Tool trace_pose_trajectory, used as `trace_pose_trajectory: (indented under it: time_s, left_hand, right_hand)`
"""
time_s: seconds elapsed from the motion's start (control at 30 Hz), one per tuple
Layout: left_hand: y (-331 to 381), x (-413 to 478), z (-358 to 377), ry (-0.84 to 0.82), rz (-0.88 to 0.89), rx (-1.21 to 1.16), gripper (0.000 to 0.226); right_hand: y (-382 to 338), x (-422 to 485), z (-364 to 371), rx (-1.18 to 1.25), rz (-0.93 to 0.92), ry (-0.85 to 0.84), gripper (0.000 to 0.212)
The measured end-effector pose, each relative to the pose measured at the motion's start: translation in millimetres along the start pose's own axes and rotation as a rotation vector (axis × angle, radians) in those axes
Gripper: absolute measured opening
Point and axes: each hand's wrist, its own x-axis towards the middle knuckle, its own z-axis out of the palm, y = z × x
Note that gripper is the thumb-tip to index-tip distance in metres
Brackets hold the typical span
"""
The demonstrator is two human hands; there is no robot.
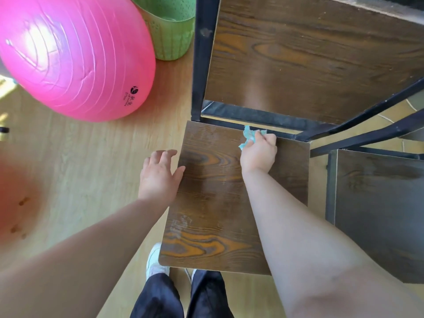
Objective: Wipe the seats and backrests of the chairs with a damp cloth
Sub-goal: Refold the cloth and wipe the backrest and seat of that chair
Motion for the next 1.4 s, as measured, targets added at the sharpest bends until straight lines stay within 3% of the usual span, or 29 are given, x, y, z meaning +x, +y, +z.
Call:
trace_pose_trajectory:
  time_s: [0.13,0.4,0.67,0.83,1.07,1.2,1.4]
  left_hand:
    - [-17,2,-12,-0.011,-0.02,0.059,0.05]
    - [-46,-7,-25,-0.035,0.107,0.424,0.057]
    - [-63,-21,-30,-0.045,0.111,0.56,0.057]
    - [-58,-25,-25,-0.066,0.119,0.611,0.056]
    - [-10,-7,-2,-0.083,0.215,0.608,0.059]
    - [19,1,16,-0.067,0.261,0.582,0.059]
    - [23,11,18,-0.044,0.304,0.566,0.057]
  right_hand:
    - [-28,-27,15,-0.018,-0.115,-0.041,0.045]
    - [-65,-62,39,-0.045,-0.291,-0.105,0.041]
    - [-82,-89,51,0.139,-0.543,-0.338,0.035]
    - [-42,-70,10,0.3,-0.32,-0.142,0.035]
    - [90,17,-72,0.135,0.1,0.142,0.036]
    - [129,47,-85,0.033,0.153,0.069,0.036]
    - [135,45,-71,-0.079,0.041,-0.02,0.04]
